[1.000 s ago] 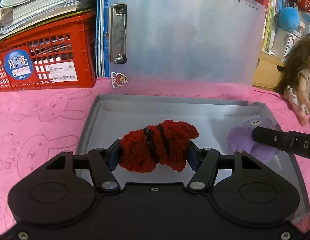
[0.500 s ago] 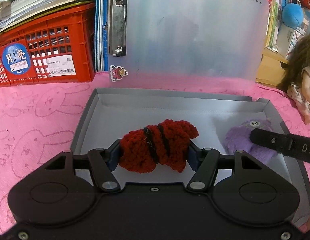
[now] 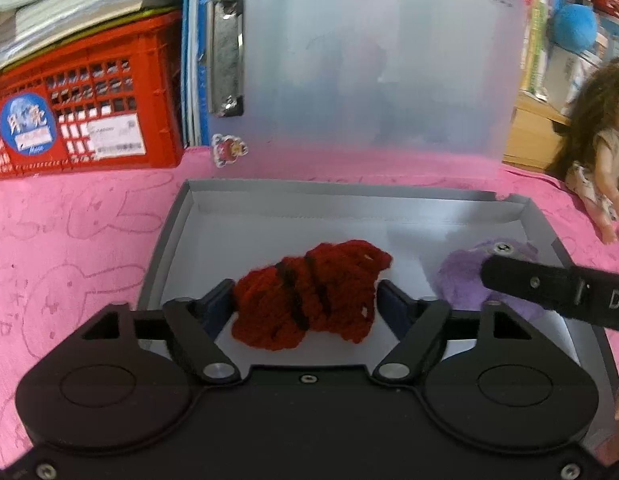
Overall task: Organize objects
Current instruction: 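Open left tool releasing red plush while right tool releases purple plush in box, then withdraw both tools from the box toward the remaining items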
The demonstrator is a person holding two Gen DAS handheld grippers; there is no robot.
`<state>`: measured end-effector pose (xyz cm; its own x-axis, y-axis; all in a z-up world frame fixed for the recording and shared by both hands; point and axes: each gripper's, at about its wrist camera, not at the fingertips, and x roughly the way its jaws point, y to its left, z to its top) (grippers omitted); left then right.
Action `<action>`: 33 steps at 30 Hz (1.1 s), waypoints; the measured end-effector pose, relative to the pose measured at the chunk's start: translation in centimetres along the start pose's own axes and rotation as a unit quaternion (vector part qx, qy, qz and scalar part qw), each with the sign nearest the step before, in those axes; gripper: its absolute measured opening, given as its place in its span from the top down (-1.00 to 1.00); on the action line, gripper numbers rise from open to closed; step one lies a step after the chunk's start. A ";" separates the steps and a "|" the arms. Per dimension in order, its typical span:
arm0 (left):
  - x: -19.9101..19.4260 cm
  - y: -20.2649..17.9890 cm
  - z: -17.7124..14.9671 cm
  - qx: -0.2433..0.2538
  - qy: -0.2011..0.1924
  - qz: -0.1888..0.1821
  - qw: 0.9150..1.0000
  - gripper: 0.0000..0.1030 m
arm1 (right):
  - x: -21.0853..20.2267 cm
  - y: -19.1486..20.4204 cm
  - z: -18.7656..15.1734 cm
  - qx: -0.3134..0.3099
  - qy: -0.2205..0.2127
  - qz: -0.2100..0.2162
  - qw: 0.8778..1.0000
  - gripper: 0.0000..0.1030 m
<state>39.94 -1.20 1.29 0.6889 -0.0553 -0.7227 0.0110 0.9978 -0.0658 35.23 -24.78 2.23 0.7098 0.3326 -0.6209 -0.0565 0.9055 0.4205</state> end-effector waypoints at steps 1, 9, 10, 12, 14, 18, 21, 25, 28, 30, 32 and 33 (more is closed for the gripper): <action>-0.3 -0.1 0.0 0.007 -0.005 -0.002 1.000 -0.61 | -0.2 0.2 0.0 -0.002 -0.003 -0.001 1.000 -0.53; -3.2 0.3 0.5 0.016 -0.021 -0.003 1.000 -0.73 | -3.0 0.5 0.4 -0.014 -0.014 -0.004 1.000 -0.68; -3.8 0.5 0.6 0.013 -0.023 -0.006 1.000 -0.73 | -3.4 0.5 0.5 -0.014 -0.016 -0.005 1.000 -0.68; -4.8 0.8 0.6 0.009 -0.027 -0.013 1.000 -0.74 | -4.4 0.6 0.5 -0.017 -0.021 -0.007 1.000 -0.69; -6.1 1.0 0.6 0.009 -0.033 -0.019 0.999 -0.75 | -5.6 0.8 0.5 -0.025 -0.029 -0.008 0.999 -0.69; -8.7 1.1 -0.1 0.015 -0.048 -0.024 0.998 -0.76 | -8.0 1.5 0.1 -0.049 -0.042 -0.011 0.998 -0.70; -10.6 1.3 -0.7 0.016 -0.056 -0.028 0.998 -0.76 | -9.9 2.4 -0.4 -0.077 -0.054 -0.017 0.995 -0.70; -13.5 2.0 -1.9 0.013 -0.070 -0.039 0.997 -0.77 | -12.4 3.4 -1.4 -0.102 -0.071 -0.014 0.992 -0.72; -15.5 2.5 -3.0 0.010 -0.083 -0.050 0.995 -0.78 | -14.2 4.2 -2.4 -0.116 -0.084 -0.008 0.990 -0.74; -16.9 2.6 -3.8 0.013 -0.093 -0.056 0.994 -0.79 | -15.4 4.8 -3.3 -0.129 -0.095 -0.006 0.987 -0.77; -18.0 2.7 -4.7 0.017 -0.100 -0.058 0.993 -0.80 | -16.6 5.3 -4.1 -0.147 -0.104 -0.012 0.984 -0.78; -18.7 2.7 -5.2 0.018 -0.104 -0.060 0.993 -0.81 | -17.0 5.5 -4.5 -0.154 -0.108 -0.015 0.982 -0.78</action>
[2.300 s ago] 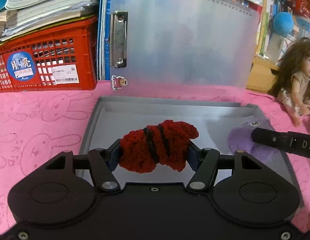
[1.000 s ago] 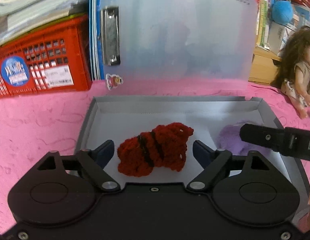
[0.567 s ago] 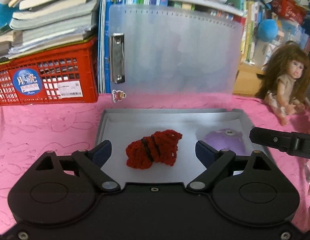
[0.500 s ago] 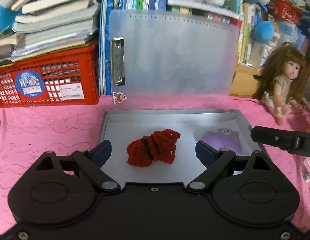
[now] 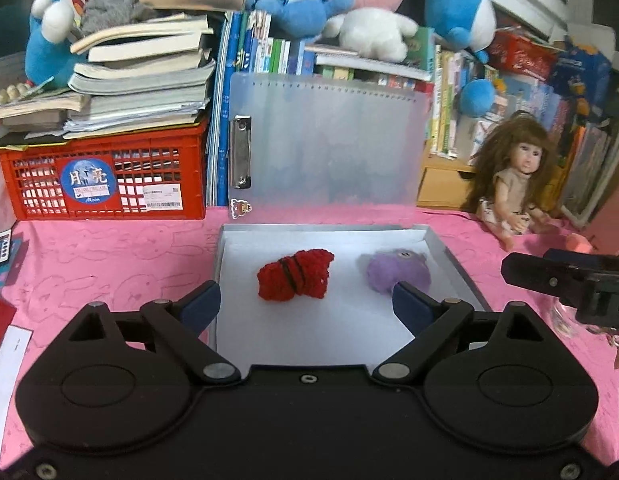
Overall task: Organize objects
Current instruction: 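Withdraw both tools from the box toward the remaining items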
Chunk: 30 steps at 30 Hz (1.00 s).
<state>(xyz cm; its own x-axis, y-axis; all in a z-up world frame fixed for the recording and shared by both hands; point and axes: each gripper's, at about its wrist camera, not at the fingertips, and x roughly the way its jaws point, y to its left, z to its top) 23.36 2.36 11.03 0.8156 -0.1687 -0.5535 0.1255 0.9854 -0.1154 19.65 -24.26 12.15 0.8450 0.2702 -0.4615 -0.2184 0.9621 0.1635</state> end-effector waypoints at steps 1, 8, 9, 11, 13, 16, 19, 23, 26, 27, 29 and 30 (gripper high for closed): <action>-0.5 0.0 -0.3 0.001 -0.002 -0.003 1.000 -0.81 | -0.6 0.3 -0.3 -0.009 -0.002 -0.004 1.000 -0.78; -4.5 -0.5 -3.2 0.007 -0.021 -0.019 1.000 -0.83 | -3.3 1.6 -2.6 -0.046 -0.009 -0.011 0.999 -0.81; -5.0 -0.5 -3.7 0.009 -0.023 -0.020 0.999 -0.84 | -3.6 1.6 -3.0 -0.045 -0.010 -0.010 0.999 -0.82; -5.7 -0.6 -4.6 0.014 -0.024 -0.023 0.999 -0.86 | -4.2 1.4 -3.8 -0.037 -0.011 -0.006 0.999 -0.82; -6.2 -0.8 -5.6 0.024 -0.023 -0.025 0.999 -0.86 | -4.7 1.2 -4.4 -0.026 -0.012 0.001 1.000 -0.83; -6.7 -0.8 -7.0 0.030 -0.024 -0.018 0.999 -0.87 | -5.5 0.8 -5.5 -0.012 -0.013 0.009 1.000 -0.85; -7.1 -0.5 -8.3 0.027 -0.024 -0.015 0.999 -0.88 | -6.0 0.6 -6.7 -0.006 -0.008 0.016 1.000 -0.87; -7.1 -0.3 -9.8 0.031 -0.018 -0.010 0.999 -0.90 | -6.1 0.8 -7.9 -0.004 -0.002 0.022 1.000 -0.88; -7.1 -0.1 -11.0 0.037 -0.014 -0.006 0.999 -0.91 | -6.1 1.1 -8.9 -0.005 0.003 0.029 1.000 -0.90; -7.1 0.0 -11.4 0.036 -0.013 -0.004 0.999 -0.91 | -6.1 1.3 -9.2 -0.008 0.004 0.030 1.000 -0.93; -7.0 0.3 -11.9 0.034 -0.010 -0.001 0.999 -0.91 | -6.0 1.6 -10.0 -0.015 0.007 0.032 0.999 -0.97; -7.0 0.5 -12.3 0.032 -0.009 0.000 0.999 -0.91 | -6.0 1.7 -10.3 -0.017 0.009 0.034 0.999 -0.97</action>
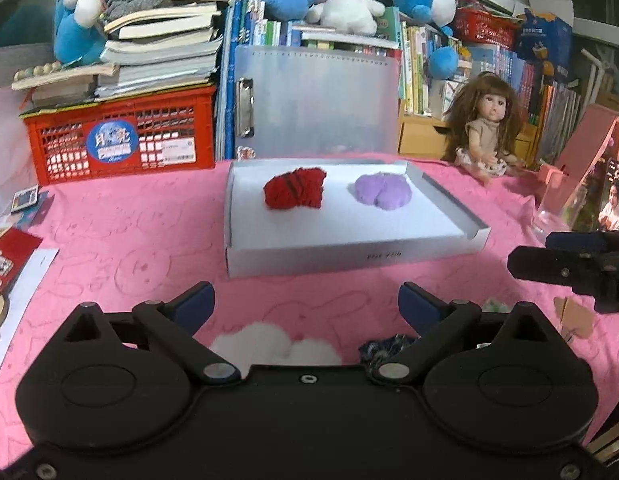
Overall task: Organize objects
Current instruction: 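Withdraw both tools from the box toward the remaining items, then grasp white fluffy plush with left tool while right tool grasps green checked cloth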
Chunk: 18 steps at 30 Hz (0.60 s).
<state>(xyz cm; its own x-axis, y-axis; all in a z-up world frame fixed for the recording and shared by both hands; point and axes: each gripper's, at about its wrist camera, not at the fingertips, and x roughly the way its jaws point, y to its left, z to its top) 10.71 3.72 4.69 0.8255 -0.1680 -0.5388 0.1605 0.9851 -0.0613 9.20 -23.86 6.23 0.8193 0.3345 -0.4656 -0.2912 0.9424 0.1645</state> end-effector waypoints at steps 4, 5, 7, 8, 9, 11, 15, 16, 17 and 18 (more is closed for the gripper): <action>-0.2 0.7 -1.1 -0.005 0.003 0.008 1.000 -0.92 | 0.6 0.5 -1.2 -0.008 0.010 0.008 1.000 -0.99; -0.3 0.8 -1.3 -0.007 0.001 0.011 1.000 -0.92 | 0.9 0.6 -1.6 -0.009 0.013 0.010 1.000 -0.99; -0.6 1.2 -1.8 -0.011 -0.001 0.015 1.000 -0.92 | 1.3 0.8 -2.0 -0.009 0.020 0.011 1.000 -0.99; -0.7 1.3 -1.9 -0.013 -0.002 0.017 1.000 -0.92 | 1.5 0.8 -2.3 -0.008 0.023 0.012 1.000 -0.99; -0.8 1.4 -2.1 -0.014 -0.003 0.018 1.000 -0.93 | 1.6 0.9 -2.5 -0.008 0.025 0.014 1.000 -0.99; -0.9 1.6 -2.5 -0.013 -0.005 0.020 1.000 -0.93 | 1.9 1.0 -3.0 -0.006 0.029 0.017 0.999 -0.99; -0.6 1.6 -3.2 -0.010 0.003 0.027 1.000 -0.93 | 2.3 1.1 -3.4 -0.005 0.033 0.014 0.999 -0.99; -0.5 1.6 -3.4 -0.010 0.005 0.026 1.000 -0.93 | 2.4 1.0 -3.5 -0.003 0.034 0.013 0.999 -0.99; -0.3 1.6 -3.5 -0.010 0.008 0.026 1.000 -0.93 | 2.5 1.0 -3.7 -0.002 0.036 0.013 0.999 -0.99; -0.2 1.5 -3.6 -0.010 0.010 0.026 1.000 -0.93 | 2.6 1.0 -3.8 -0.001 0.037 0.012 0.999 -0.99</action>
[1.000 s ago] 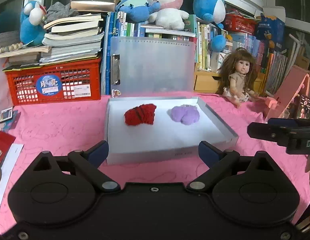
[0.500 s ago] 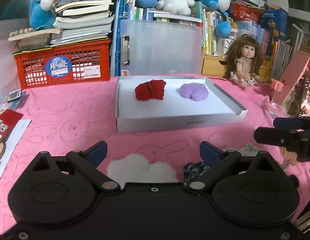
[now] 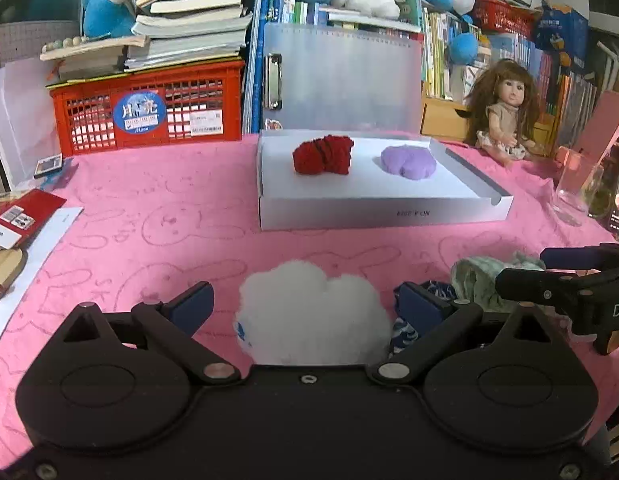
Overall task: Organize objects
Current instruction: 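Grasp white fluffy plush with left tool while right tool grasps green checked cloth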
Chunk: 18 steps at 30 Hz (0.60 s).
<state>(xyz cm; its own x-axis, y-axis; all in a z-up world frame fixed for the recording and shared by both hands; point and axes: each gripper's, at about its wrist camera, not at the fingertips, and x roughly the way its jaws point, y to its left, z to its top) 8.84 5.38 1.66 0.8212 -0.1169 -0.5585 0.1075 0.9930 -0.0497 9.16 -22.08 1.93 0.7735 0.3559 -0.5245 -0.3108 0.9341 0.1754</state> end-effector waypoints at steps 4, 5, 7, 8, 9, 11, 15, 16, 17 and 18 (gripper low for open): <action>0.4 -0.1 -0.4 -0.002 0.006 0.001 1.000 -0.93 | 0.4 0.1 -0.3 -0.002 0.006 -0.001 1.000 -0.99; 0.4 -0.1 -0.4 -0.002 0.006 0.000 1.000 -0.93 | 0.5 0.2 -0.4 -0.003 0.008 0.000 1.000 -0.99; 0.5 -0.1 -0.5 -0.004 0.007 0.000 1.000 -0.93 | 0.6 0.3 -0.6 -0.004 0.011 0.000 1.000 -0.99; 0.6 0.0 -0.6 -0.005 0.007 0.000 1.000 -0.93 | 0.7 0.3 -0.7 -0.005 0.012 -0.001 1.000 -0.99; 0.6 0.0 -0.6 -0.006 0.008 0.000 1.000 -0.93 | 0.8 0.4 -0.7 -0.006 0.012 -0.001 1.000 -0.99; 0.7 0.0 -0.6 -0.007 0.010 0.001 1.000 -0.93 | 0.9 0.4 -0.9 -0.008 0.014 -0.001 1.000 -0.99; 0.9 0.1 -0.7 -0.009 0.011 0.001 1.000 -0.93 | 1.0 0.5 -1.0 -0.009 0.014 -0.005 1.000 -0.99; 1.0 0.1 -0.7 -0.008 0.012 -0.002 1.000 -0.93 | 0.9 0.5 -1.0 -0.007 0.012 -0.008 1.000 -0.99; 1.0 0.1 -0.8 -0.009 0.012 -0.002 1.000 -0.92 | 0.8 0.5 -1.0 -0.005 0.008 -0.012 1.000 -0.99; 1.0 0.1 -0.8 -0.011 0.011 -0.003 1.000 -0.92 | 0.8 0.4 -1.0 -0.004 0.007 -0.013 1.000 -0.99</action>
<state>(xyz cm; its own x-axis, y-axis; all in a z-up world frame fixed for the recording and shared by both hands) 9.22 5.36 0.41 0.8076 -0.1229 -0.5768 0.1006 0.9924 -0.0707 9.14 -21.40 0.76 0.7734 0.3319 -0.5400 -0.2954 0.9425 0.1562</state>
